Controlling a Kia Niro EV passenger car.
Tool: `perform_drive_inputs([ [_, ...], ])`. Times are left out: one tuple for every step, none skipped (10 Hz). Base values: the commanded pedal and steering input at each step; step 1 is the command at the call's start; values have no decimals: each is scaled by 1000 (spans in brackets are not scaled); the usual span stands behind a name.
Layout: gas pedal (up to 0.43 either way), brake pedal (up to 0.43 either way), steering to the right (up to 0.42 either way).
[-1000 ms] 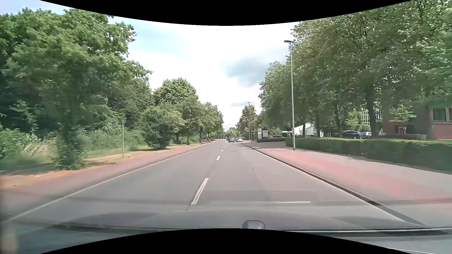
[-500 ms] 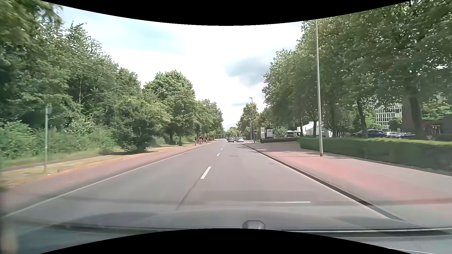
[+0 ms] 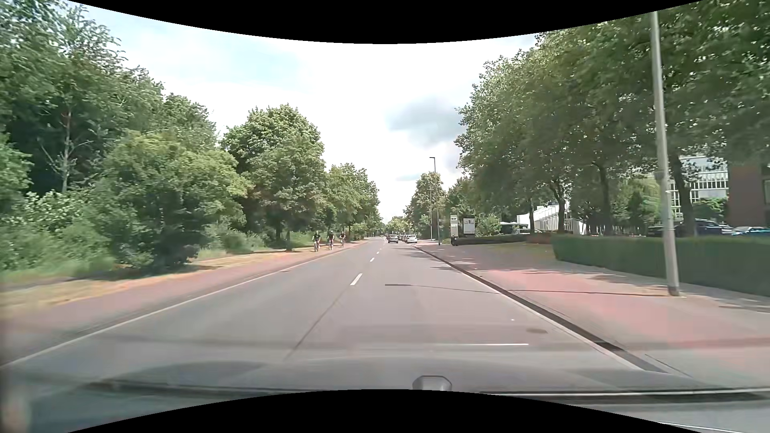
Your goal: Follow the waypoints while adhering to traffic rules and regulations
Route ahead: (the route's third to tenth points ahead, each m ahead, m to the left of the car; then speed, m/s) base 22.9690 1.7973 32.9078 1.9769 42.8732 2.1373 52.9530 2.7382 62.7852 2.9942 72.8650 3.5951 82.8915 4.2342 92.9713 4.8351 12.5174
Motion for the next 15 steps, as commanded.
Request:
perform_drive_inputs([
  [157,12,-5],
  [157,18,-5],
  [157,12,-6],
  [157,12,-8],
  [157,18,-8],
  [157,18,-8],
  [157,18,-8],
  [157,12,-8],
  [157,12,-7],
  [157,12,-6],
  [157,18,-4],
  [157,18,-4],
  [157,12,-4],
  [157,18,-4],
  [157,18,-4],
])
